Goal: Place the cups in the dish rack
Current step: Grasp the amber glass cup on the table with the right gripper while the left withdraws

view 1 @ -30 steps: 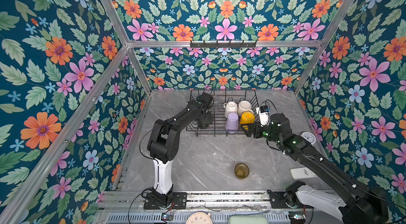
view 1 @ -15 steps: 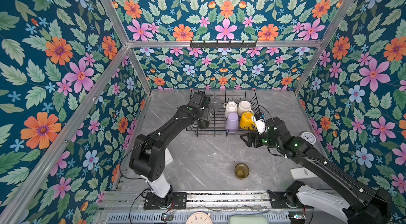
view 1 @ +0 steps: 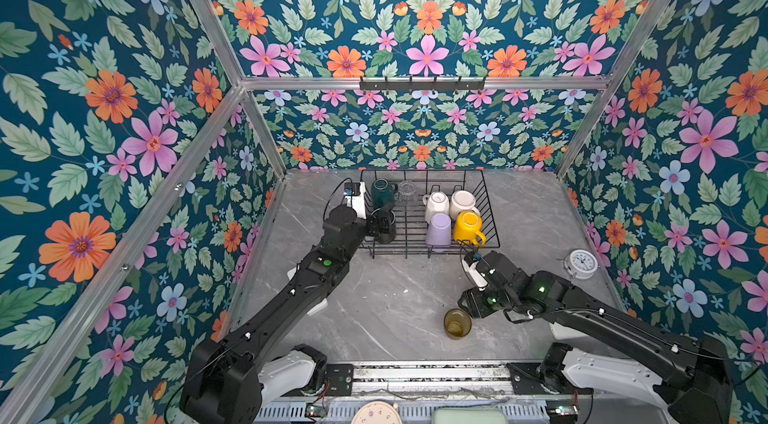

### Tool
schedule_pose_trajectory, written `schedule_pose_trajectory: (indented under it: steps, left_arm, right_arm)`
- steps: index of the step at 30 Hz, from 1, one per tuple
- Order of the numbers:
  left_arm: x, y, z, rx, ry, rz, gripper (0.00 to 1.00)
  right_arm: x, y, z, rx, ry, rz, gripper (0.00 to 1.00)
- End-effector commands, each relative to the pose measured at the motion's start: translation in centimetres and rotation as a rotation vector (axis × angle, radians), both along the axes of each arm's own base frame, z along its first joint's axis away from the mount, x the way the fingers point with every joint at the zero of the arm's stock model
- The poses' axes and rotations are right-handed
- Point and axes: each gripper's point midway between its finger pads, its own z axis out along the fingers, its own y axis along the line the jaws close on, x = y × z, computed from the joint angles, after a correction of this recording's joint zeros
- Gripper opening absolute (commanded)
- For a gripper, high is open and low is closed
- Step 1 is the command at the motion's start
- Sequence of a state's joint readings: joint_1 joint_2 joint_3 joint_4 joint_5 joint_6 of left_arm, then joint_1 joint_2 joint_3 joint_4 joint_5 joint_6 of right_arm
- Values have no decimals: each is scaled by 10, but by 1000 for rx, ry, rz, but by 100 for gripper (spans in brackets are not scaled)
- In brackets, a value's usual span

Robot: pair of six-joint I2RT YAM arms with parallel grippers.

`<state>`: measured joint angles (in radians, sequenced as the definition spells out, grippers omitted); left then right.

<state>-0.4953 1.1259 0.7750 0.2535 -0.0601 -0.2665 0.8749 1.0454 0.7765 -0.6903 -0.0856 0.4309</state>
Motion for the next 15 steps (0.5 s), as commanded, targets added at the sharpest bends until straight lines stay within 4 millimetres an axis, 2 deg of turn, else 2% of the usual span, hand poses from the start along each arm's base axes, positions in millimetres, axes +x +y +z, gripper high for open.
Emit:
schedule_pose_trajectory:
  steps: [1, 6, 12, 15]
  left_arm:
    - [-1, 6, 23, -92, -83, 29, 100]
    - [-5, 3, 25, -108, -91, 4, 100]
    - [-10, 6, 31, -143, -113, 3, 100]
    - [-11, 9, 31, -140, -109, 14, 100]
  right_arm:
    - [-13, -7, -15, -33, 70, -40, 57]
    - [-28, -1, -31, -47, 115, -27, 49]
    - [-27, -1, -48, -133, 109, -33, 38]
    - [-22, -1, -50, -156, 98, -43, 26]
